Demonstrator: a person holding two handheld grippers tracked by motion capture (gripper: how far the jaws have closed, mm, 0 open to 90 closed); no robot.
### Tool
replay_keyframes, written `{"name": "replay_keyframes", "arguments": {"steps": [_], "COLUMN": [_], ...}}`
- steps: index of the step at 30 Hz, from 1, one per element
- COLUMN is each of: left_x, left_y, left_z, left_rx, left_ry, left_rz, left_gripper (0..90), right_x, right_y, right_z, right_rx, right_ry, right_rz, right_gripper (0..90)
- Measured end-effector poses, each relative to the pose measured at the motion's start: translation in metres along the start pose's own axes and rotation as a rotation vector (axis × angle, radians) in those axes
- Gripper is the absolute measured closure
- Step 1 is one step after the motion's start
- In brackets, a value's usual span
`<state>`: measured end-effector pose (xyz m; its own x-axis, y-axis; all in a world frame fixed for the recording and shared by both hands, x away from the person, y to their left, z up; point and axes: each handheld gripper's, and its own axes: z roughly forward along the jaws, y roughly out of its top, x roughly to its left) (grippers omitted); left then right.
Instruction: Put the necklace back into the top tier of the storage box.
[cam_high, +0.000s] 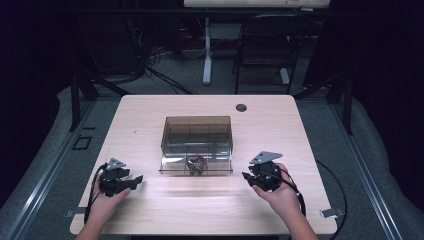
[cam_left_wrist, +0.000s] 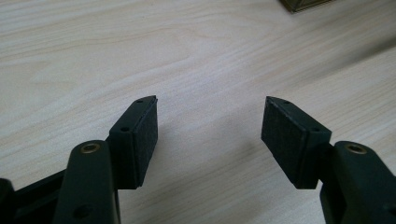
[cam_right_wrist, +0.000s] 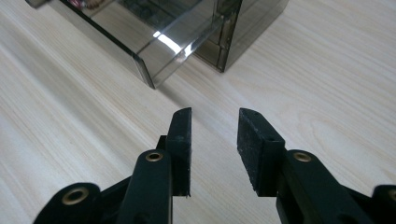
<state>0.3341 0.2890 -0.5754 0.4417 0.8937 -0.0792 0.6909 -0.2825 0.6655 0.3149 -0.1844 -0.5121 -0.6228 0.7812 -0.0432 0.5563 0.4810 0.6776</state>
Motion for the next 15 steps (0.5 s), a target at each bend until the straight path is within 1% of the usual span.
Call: {"name": "replay_keyframes", "arguments": {"steps": [2,6,9,10,15], "left_x": [0.0,0.0,0.0,0.0,0.0], "left_y": [0.0,0.0,0.0,0.0,0.0], "left_z": [0.0,0.0,0.0,0.0,0.0], "left_rx": [0.0,0.001,0.0,0.0,-0.001], "left_ry": [0.0,-0.001,0.0,0.0,-0.001], "left_rz": [0.0,0.001,0.0,0.0,0.001], "left_gripper": [36.6,36.6,36.7,36.6,36.6], "right_x": [0.0,-0.001,-0.001,-0.001,-0.002], "right_y": [-0.002,-0.01,-0.014,-0.016,-0.023], "right_z": [0.001,0.005,0.006,0.008,0.011], "right_rx": [0.005,-0.003,0.008,0.0,-0.008], "right_ry": [-0.001,-0.008,-0.022,-0.026,-0.037], "right_rz": [-0.003,0.009,-0.001,0.003,-0.002], "right_gripper": [65.7,65.4,64.6,64.1,61.8]}}
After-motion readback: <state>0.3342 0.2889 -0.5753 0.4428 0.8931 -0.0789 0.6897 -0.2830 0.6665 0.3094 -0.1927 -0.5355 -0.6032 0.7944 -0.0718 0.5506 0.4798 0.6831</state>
